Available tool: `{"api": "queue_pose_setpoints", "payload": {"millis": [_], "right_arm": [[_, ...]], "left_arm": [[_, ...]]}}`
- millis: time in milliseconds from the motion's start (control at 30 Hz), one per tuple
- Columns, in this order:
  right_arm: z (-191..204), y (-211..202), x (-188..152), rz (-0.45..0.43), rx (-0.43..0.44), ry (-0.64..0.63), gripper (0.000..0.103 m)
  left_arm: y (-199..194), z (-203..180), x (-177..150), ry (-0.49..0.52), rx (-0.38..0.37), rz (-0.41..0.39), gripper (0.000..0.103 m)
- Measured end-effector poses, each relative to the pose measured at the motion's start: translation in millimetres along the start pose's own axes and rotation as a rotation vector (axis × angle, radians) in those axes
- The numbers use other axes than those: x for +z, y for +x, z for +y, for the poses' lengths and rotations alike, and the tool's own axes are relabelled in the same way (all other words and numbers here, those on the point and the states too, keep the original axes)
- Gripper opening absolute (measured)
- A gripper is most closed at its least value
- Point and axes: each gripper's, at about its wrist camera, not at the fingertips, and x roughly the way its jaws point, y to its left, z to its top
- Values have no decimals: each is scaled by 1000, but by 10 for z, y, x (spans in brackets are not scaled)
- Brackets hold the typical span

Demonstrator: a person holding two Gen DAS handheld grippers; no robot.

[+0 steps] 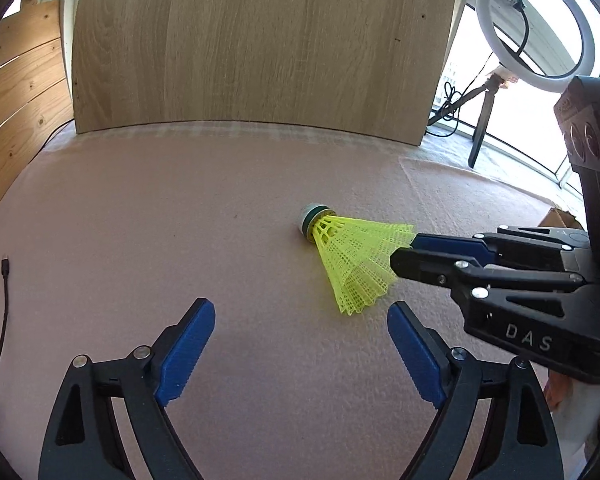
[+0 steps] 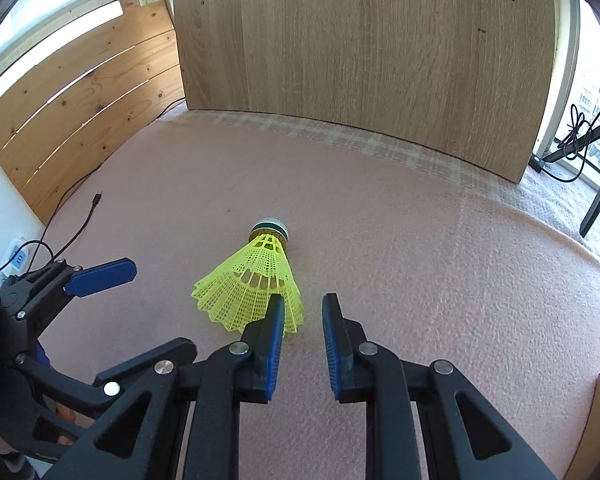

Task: Organize objects
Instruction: 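Grasp the shuttlecock skirt with the left tool while the right tool grasps it too, then carry the shuttlecock with both tools over the box and lower it in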

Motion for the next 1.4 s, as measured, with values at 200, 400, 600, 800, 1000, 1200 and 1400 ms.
{"api": "queue_pose_setpoints", "payload": {"millis": [200,400,600,800,1000,1200,1400], "right_arm": [[-33,117,35,16,48,-30,19],[-106,98,-25,0,101,0,19],[-107,220,-21,-1,64,9,18],[53,218,-22,-30,62,-9,2],[178,-90,-71,-59,39,31,1],[288,-631,-212,-120,33,60,1],[318,-1137,-416,-191,34,77,1]], "left_arm": [[182,8,27,-11,-16,25,77],[100,173,37,-74,-32,15,71],[215,193,135,-109,-30,4,50],[230,54,139,-65,-60,9,1],[-141,-15,105,-95,-75,-28,1],[-701,-284,45,-77,-74,-81,1],[-1172,-592,-5,-31,-85,-130,1]]}}
